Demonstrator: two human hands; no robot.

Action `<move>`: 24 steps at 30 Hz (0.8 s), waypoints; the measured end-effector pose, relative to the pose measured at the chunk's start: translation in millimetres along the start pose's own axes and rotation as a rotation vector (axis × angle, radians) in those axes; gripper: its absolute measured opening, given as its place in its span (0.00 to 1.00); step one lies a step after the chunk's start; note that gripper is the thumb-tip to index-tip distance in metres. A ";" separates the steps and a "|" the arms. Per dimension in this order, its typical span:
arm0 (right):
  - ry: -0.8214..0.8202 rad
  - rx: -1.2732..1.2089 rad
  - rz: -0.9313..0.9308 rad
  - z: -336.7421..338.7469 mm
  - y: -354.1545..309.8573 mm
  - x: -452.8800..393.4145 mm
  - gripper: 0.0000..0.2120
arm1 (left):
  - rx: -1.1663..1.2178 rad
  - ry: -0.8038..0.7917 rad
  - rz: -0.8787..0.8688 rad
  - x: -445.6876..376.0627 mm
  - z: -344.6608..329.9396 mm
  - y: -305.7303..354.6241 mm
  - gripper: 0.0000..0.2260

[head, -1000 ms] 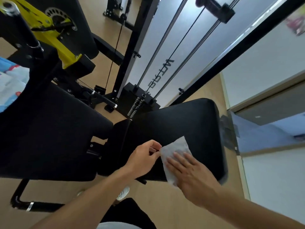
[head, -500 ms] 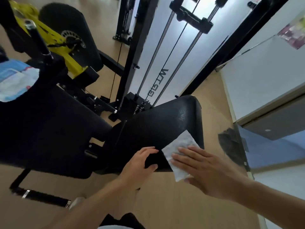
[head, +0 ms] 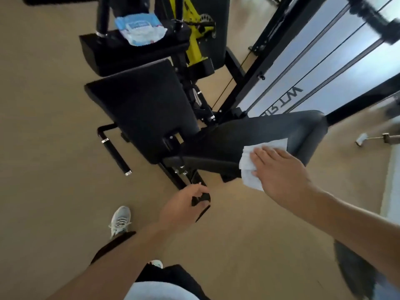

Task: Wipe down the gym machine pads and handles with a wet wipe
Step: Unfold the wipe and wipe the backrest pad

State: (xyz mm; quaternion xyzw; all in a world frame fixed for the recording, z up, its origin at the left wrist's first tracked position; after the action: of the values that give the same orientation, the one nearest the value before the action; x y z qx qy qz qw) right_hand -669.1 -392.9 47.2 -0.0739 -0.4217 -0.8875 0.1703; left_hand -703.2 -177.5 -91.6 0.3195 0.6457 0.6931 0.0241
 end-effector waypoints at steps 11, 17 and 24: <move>-0.217 0.349 0.211 -13.6 -95.9 -105.1 0.30 | 0.060 0.134 0.111 38.3 17.5 -59.8 0.13; -0.270 0.248 0.195 -1.0 -69.9 -83.7 0.26 | 0.064 0.120 0.044 19.7 21.0 -39.2 0.18; -0.321 0.178 0.233 11.7 -35.0 -59.3 0.26 | -0.122 0.003 -0.160 -43.1 -6.3 -1.8 0.32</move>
State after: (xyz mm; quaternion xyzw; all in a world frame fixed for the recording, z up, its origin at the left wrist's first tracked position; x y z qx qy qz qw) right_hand -626.8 -349.1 12.9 -0.2473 -0.5086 -0.7979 0.2084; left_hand -672.6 -202.0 -110.8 0.2637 0.6259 0.7274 0.0980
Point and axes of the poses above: each hand's wrist, its own x-axis away from the middle knuckle, its own z-axis out of the back of the hand, y = z × x, the point moved 2 cm from there along -x, towards the middle knuckle, and after that the axes turned 12 degrees about x, right-handed, at the moved point
